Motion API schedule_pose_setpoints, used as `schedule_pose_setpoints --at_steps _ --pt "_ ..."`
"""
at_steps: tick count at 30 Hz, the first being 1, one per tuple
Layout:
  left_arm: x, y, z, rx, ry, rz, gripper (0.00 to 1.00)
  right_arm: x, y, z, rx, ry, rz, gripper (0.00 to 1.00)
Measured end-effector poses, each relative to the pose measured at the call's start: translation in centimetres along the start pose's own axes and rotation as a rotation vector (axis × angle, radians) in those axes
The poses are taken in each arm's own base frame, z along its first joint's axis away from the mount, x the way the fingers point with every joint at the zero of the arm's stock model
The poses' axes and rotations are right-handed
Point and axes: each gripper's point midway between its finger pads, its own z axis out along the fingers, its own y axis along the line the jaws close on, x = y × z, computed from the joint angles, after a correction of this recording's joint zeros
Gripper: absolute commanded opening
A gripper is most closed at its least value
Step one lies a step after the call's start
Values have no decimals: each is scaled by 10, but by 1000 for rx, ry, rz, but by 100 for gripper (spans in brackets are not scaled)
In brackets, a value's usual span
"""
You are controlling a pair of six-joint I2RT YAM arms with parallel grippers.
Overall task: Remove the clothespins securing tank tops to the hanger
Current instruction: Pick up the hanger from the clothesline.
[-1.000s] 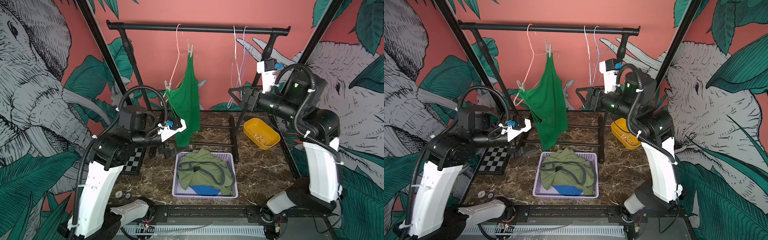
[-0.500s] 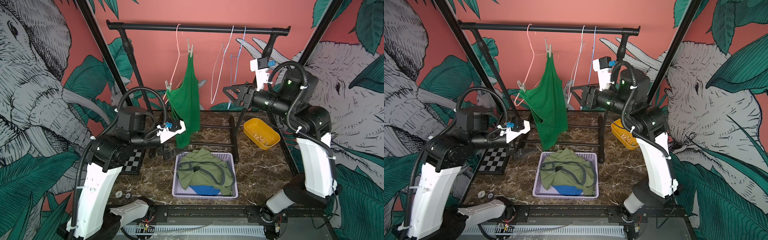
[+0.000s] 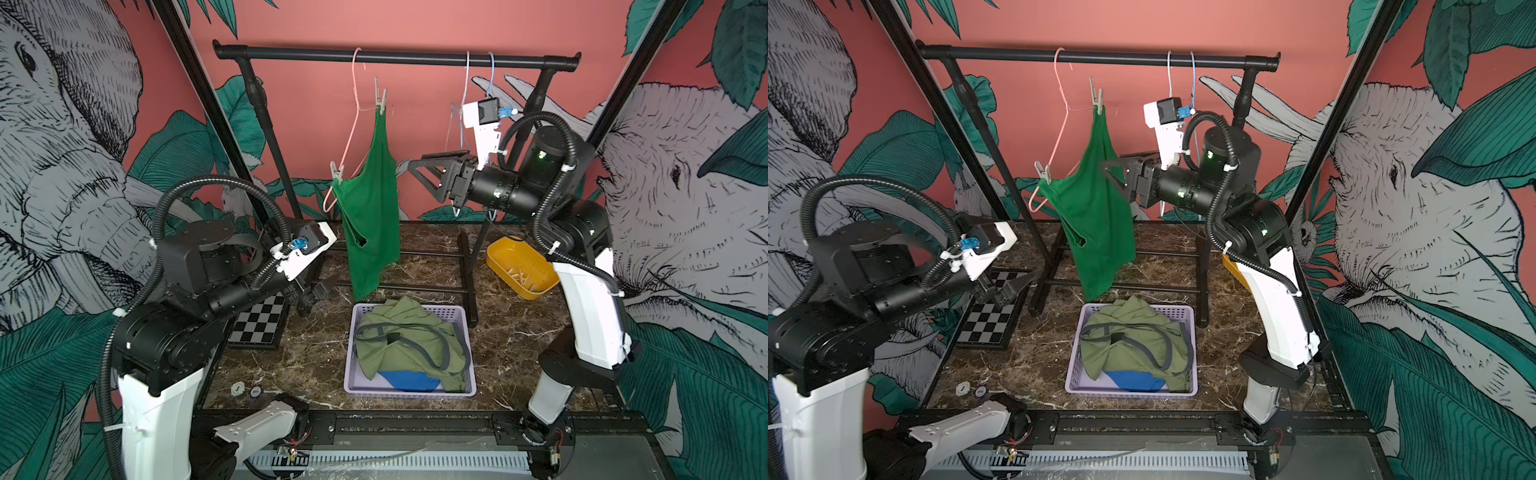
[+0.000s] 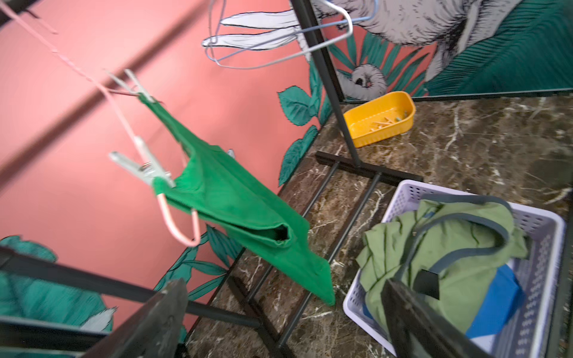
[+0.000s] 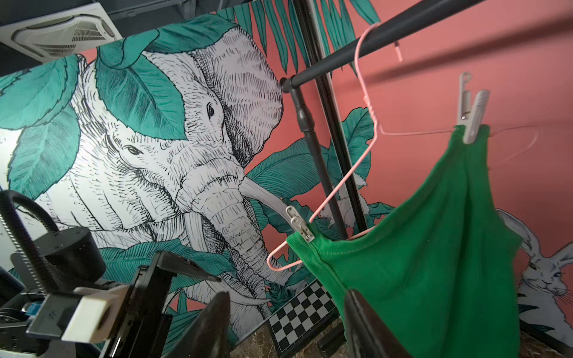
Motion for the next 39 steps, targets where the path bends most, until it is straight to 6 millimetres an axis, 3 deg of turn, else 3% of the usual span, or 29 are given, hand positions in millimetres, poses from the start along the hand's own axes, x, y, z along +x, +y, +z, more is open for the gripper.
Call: schedule_pose_setpoints --at_steps 4,10,19,23,29,34,39 --pt "2 22 -6 -110 13 -46 99 22 -3 23 30 41 -35 62" --pt "11 45 11 -185 60 -85 99 63 -17 58 111 115 -77 64" --pt "58 66 39 -281 210 -126 99 118 -27 97 206 163 -106 69" --pt "70 58 37 -262 232 -116 99 119 -17 105 219 121 -117 70" --pt "86 26 26 -168 260 -74 99 116 12 111 208 62 -135 71" --pt "87 15 13 -150 258 -58 99 89 29 113 217 -25 -145 70" --pt "76 13 2 -152 224 -47 99 75 22 123 275 -89 -152 68"
